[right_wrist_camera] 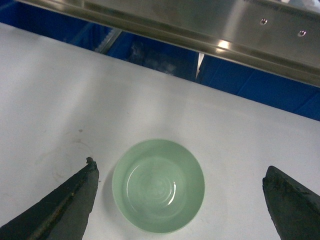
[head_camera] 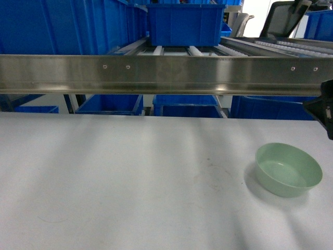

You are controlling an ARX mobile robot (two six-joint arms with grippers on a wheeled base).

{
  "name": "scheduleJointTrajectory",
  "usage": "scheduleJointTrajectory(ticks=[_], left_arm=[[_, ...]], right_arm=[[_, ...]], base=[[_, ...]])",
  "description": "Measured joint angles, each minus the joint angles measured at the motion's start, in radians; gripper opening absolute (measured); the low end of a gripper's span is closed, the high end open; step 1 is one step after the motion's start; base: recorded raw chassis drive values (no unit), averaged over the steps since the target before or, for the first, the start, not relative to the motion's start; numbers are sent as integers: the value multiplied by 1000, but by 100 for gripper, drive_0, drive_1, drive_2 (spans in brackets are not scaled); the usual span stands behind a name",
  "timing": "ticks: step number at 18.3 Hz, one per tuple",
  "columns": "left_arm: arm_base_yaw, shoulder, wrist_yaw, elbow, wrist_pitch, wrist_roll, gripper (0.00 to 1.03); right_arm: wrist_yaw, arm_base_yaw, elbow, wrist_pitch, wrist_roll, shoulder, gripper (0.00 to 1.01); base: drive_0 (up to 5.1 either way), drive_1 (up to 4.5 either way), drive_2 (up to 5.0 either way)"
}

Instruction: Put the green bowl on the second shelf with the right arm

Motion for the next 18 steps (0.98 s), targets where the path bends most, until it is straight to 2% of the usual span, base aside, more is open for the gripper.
scheduleJointTrajectory(ticks=[5, 8, 11, 18], left_arm=[[0, 0, 0, 0, 0, 0, 98], [0, 0, 0, 0, 0, 0, 98], [0, 0, 0, 0, 0, 0, 98], [0, 0, 0, 0, 0, 0, 98]], right_arm=[[1, -6, 89, -55, -19, 98, 98], [6, -40, 188, -132, -18, 251, 98], [-2, -76, 249, -185, -10, 366, 98], [9, -101, 357, -226, 14, 508, 98]], base=[[0, 0, 0], [0, 0, 0], [0, 0, 0], [0, 0, 0]])
